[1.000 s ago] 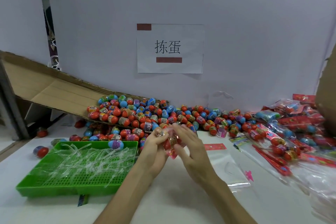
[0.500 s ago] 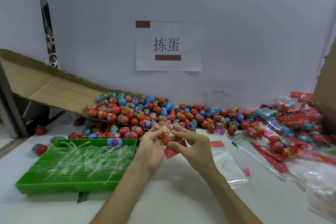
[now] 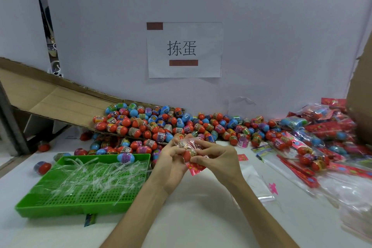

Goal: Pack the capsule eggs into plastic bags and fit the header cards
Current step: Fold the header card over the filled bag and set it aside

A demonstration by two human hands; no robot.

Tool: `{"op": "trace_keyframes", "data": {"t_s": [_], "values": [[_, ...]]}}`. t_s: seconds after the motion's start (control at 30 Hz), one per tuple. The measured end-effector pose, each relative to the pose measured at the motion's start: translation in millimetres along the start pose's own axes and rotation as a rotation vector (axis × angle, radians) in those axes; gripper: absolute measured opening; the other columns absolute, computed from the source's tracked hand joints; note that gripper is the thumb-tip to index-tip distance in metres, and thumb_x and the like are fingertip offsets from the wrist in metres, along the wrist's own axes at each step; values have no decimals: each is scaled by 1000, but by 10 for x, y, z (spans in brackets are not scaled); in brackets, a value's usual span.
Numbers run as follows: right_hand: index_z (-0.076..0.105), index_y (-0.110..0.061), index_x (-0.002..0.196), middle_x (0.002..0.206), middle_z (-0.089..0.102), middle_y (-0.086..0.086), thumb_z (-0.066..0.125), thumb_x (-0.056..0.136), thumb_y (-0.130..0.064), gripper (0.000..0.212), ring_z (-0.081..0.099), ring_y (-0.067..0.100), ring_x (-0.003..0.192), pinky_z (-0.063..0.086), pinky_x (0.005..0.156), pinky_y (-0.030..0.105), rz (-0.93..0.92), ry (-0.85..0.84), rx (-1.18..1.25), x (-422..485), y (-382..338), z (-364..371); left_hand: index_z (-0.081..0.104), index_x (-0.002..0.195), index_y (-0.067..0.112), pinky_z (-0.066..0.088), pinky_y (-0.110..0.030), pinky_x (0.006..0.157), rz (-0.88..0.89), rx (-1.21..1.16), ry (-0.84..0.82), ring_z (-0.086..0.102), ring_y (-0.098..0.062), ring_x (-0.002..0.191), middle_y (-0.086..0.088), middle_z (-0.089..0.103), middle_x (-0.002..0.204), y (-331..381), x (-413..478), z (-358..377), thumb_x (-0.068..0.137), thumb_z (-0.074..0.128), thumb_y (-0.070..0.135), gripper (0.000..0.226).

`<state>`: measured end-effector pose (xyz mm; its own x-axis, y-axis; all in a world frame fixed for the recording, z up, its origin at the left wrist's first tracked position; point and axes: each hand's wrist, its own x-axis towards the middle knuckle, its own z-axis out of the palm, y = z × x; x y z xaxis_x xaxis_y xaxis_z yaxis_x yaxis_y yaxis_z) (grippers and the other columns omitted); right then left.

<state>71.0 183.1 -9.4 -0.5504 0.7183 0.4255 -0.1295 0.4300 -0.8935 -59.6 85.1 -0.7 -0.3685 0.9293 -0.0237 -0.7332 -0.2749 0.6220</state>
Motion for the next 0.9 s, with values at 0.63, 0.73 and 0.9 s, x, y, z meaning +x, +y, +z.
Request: {"op": "trace_keyframes", "data": {"t_s": [0.63, 0.73, 0.9], "values": [[76, -24, 94, 91, 74, -7, 70, 95, -27, 7, 68, 9, 89, 53, 72, 24, 185, 31, -68, 73, 33, -109, 59, 128, 16, 62, -41, 74, 29, 511, 28, 75, -28, 95, -16, 70, 123, -74, 78, -41, 70, 67, -1, 61], [73, -17, 93, 81, 75, -7, 69, 96, -19, 6, 70, 5, 75, 49, 63, 17, 210, 119, 37, 83, -3, -174, 70, 112, 19, 60, -34, 70, 200, 661, 183, 75, -21, 87, -10, 74, 109, -64, 91, -74, 88, 79, 8, 27], [72, -21, 99, 96, 74, -3, 65, 93, -1, 22, 69, 14, 92, 51, 72, 21, 230, 66, 97, 95, -43, -212, 79, 90, 29, 59, -25, 68, 380, 832, 195, 76, -16, 88, 2, 79, 93, -60, 43, -51, 89, 80, 17, 12]]}}
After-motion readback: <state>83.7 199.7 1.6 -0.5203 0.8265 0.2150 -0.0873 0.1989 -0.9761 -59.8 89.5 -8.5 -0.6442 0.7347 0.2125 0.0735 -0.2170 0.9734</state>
